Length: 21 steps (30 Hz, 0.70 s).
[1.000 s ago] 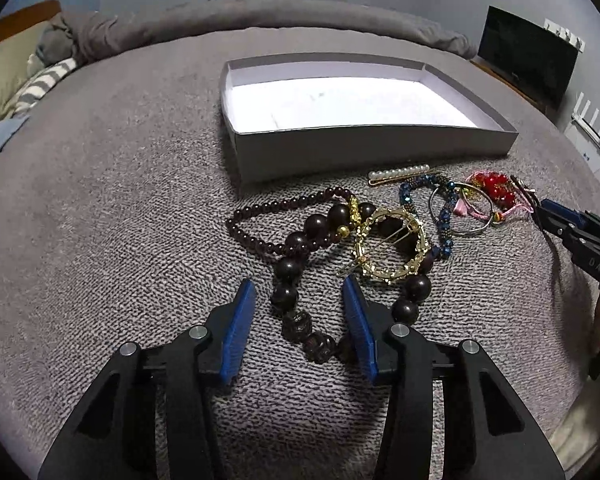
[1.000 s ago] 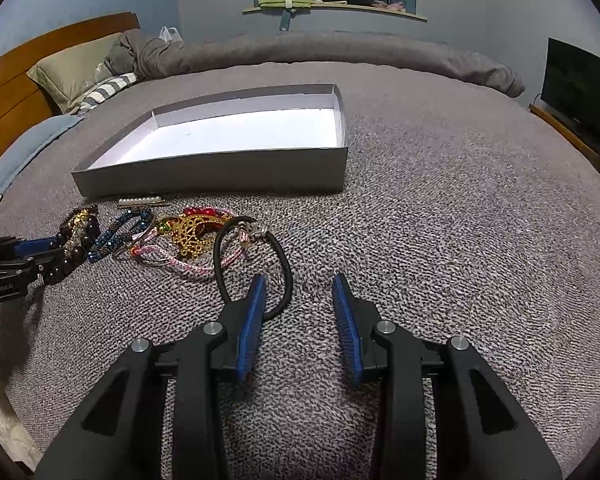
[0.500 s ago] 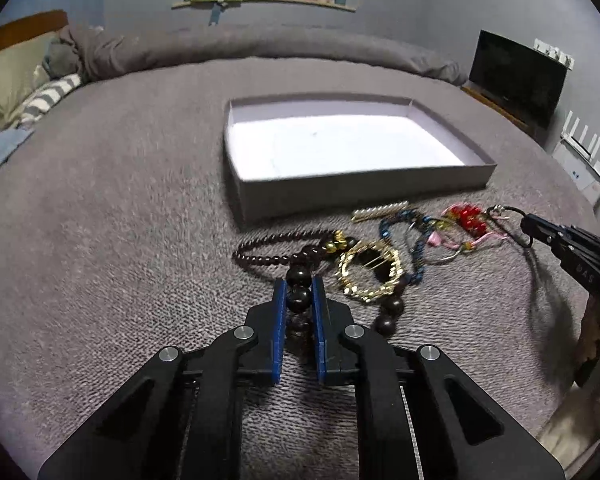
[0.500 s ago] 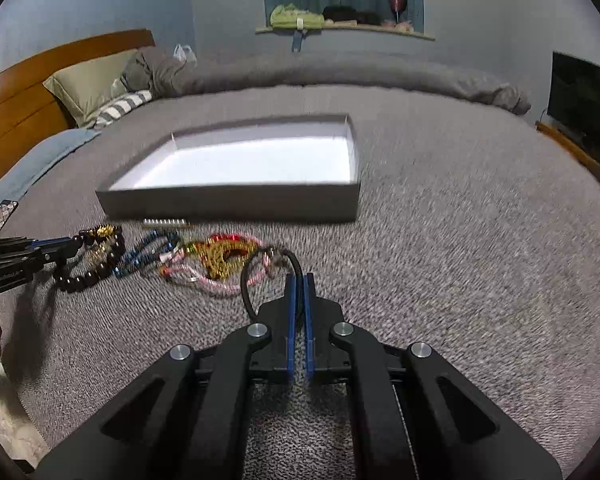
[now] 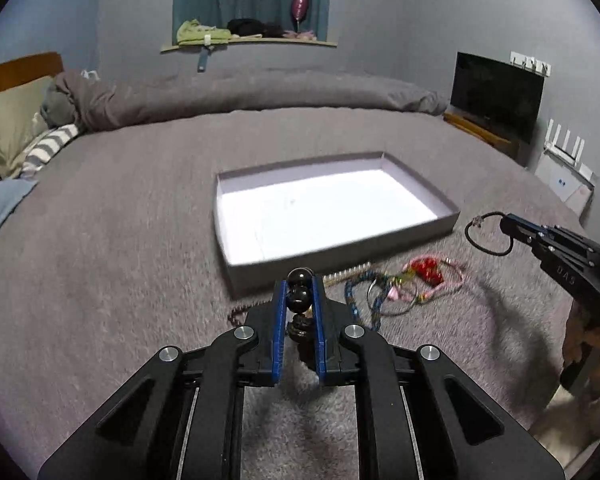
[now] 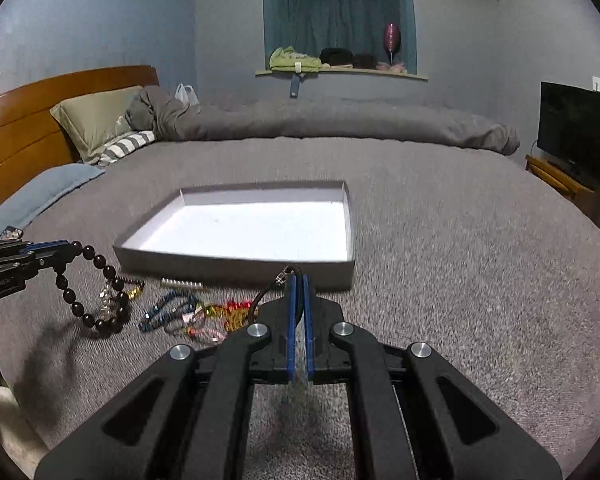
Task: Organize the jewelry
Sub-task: 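Carry both held bracelets up and over into the white box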
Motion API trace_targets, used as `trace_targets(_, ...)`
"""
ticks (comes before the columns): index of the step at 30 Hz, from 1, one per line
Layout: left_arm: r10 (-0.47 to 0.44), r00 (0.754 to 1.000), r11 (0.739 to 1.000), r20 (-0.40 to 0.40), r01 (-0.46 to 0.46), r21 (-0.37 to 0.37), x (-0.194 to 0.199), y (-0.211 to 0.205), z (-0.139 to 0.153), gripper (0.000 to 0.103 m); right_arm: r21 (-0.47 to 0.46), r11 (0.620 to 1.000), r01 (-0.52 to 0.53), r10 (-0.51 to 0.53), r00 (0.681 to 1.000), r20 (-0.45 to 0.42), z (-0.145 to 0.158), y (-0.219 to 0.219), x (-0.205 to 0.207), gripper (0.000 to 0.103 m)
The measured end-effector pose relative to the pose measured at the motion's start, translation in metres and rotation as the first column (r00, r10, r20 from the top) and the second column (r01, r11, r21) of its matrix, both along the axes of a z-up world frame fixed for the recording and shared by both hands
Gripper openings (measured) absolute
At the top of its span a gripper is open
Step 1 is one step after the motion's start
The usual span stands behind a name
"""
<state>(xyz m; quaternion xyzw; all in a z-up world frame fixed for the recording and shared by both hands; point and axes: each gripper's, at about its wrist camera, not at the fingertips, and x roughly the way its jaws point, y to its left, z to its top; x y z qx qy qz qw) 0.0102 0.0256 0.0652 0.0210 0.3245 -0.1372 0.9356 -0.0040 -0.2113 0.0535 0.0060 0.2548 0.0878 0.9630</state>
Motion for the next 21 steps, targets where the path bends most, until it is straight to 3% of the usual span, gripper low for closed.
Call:
trace_targets(13,-0.008,0.995,0.999,0.101,0.013,-0.052,0.023,-0.009,0.043,0.013,0.037,0.999,0.019,-0.019,1.000,-0.002,0.015,-0.007,0.021,0.004)
trace_targets(17,0.000,0.993,0.996,0.118,0.011,-0.088,0.041,-0.013,0.055,0.013,0.025,0.999,0.037,-0.037,0.999,0.019,0.024,-0.006,0.034,0.004)
trace_targets(21,0.011,0.992,0.997,0.125,-0.002,-0.076,0.064,-0.023,0.058,0.013,0.003,0.998,0.060,-0.061,0.998,0.034,0.029,-0.003,0.059,0.004)
